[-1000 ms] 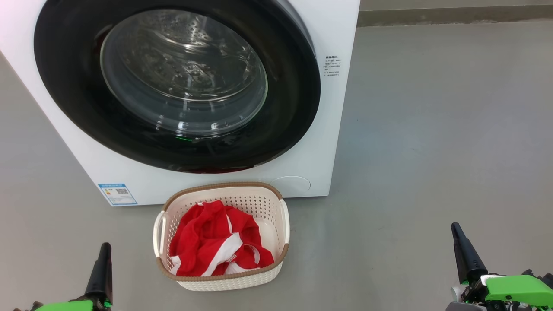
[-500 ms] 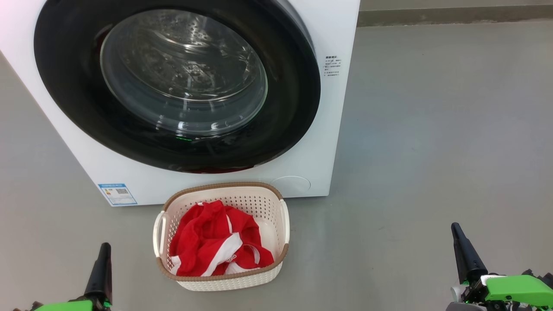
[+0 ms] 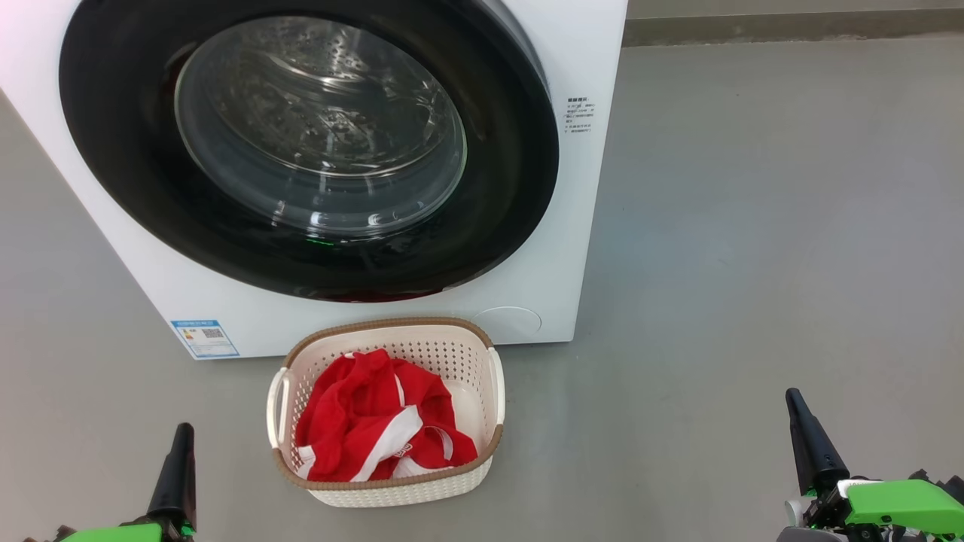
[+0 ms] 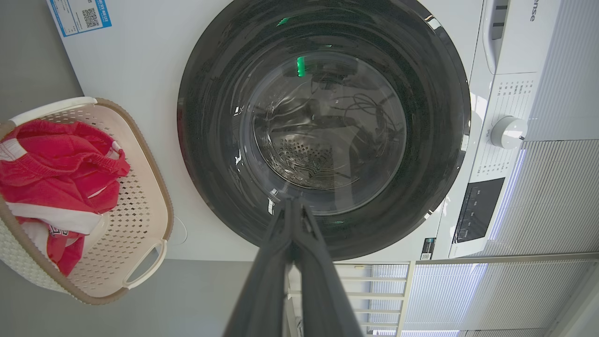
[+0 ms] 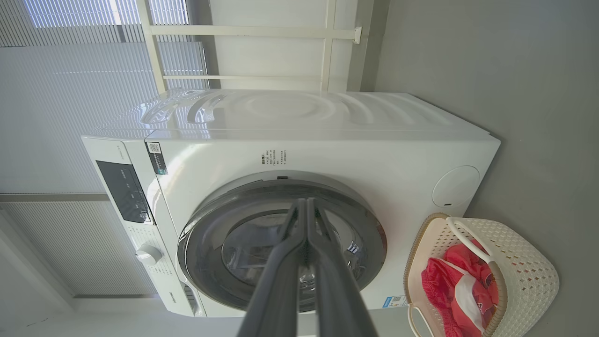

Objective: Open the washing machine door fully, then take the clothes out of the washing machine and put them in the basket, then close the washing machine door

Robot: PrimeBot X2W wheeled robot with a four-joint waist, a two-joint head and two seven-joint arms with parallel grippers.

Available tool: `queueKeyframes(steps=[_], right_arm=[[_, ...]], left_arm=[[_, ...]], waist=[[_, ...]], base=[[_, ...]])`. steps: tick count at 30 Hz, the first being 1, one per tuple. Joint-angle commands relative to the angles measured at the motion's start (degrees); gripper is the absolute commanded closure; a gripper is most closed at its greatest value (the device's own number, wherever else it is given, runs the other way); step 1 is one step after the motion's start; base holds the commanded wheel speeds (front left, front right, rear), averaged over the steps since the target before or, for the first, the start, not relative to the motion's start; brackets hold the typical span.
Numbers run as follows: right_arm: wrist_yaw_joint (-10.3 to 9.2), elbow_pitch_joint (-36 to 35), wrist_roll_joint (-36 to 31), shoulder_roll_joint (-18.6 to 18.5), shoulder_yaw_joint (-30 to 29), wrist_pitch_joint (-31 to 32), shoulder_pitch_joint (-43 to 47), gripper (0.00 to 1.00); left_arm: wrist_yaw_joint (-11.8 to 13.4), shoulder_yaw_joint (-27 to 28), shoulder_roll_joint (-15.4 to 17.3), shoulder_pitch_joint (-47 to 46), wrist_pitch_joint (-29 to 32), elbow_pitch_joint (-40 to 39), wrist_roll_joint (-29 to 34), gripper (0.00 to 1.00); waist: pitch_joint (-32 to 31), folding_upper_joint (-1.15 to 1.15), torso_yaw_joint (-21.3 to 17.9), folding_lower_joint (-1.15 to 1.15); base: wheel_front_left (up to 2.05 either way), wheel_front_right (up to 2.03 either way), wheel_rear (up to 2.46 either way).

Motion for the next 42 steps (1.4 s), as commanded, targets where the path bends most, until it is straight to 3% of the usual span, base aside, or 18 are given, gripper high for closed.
queueKeyframes(steps=[1,42], right_arm=[[-0.05,-1.38,-0.32,-0.15,0.99,0.38,-2.51,1.0],[-0.05,-1.36,-0.69,0.16,0.55,0.74,-2.55,1.0]], left_arm=[[-0.62,2.03,0.8,-2.35,0.3,-1.0,0.37,1.0],[-0.62,2.43,0.52,-2.38,0.63,-0.99,0.71,1.0]], waist=[[0.0,0.0,0.0,0.0],[0.0,0.0,0.0,0.0]], base=[[0.0,0.0,0.0],[0.0,0.0,0.0]])
